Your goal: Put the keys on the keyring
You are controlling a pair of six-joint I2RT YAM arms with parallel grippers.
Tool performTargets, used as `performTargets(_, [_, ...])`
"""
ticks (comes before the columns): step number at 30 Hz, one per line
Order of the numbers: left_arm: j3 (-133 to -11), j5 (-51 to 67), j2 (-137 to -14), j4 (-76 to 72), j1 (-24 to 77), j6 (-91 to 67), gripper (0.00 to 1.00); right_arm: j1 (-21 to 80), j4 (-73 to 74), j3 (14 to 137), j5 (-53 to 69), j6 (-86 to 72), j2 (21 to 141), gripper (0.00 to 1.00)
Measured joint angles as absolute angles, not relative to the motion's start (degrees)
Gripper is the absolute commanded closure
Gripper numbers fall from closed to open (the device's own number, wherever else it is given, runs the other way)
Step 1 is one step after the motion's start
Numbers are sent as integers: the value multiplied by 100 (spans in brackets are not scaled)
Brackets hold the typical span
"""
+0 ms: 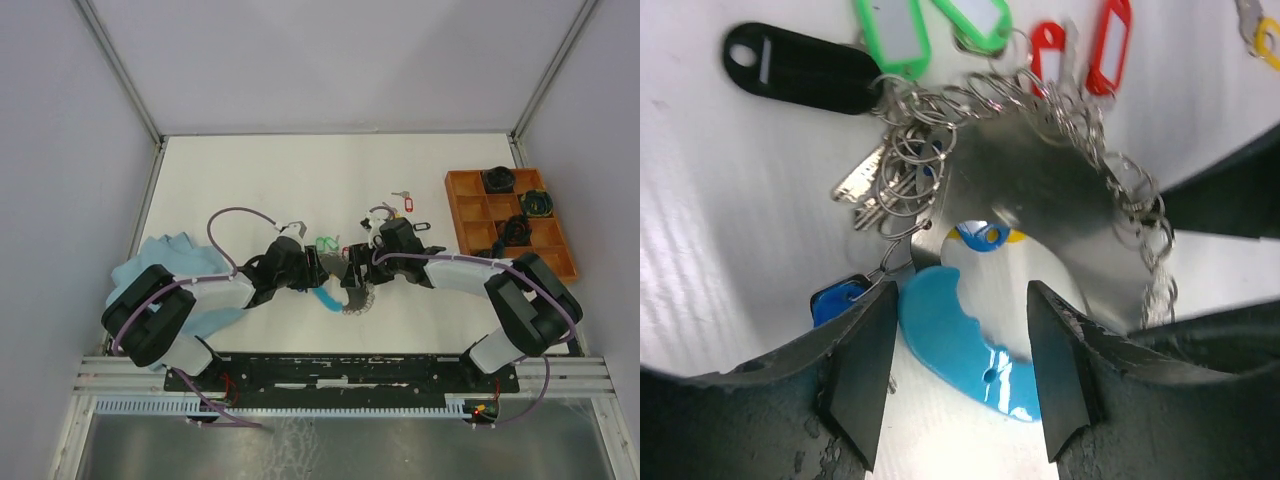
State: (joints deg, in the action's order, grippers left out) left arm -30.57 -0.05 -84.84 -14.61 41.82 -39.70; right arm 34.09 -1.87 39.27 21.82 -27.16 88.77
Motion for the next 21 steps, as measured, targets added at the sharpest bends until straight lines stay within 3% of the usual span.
performTargets(12, [-3378,-609,-8460,-749,3636,-3306,36,3918,84,3872,2143,-3083,8538,10])
performTargets(21, [-3437,-305,-7640,-176,3509,-3225,29,3782,1208,4418,1142,-2211,7859,12])
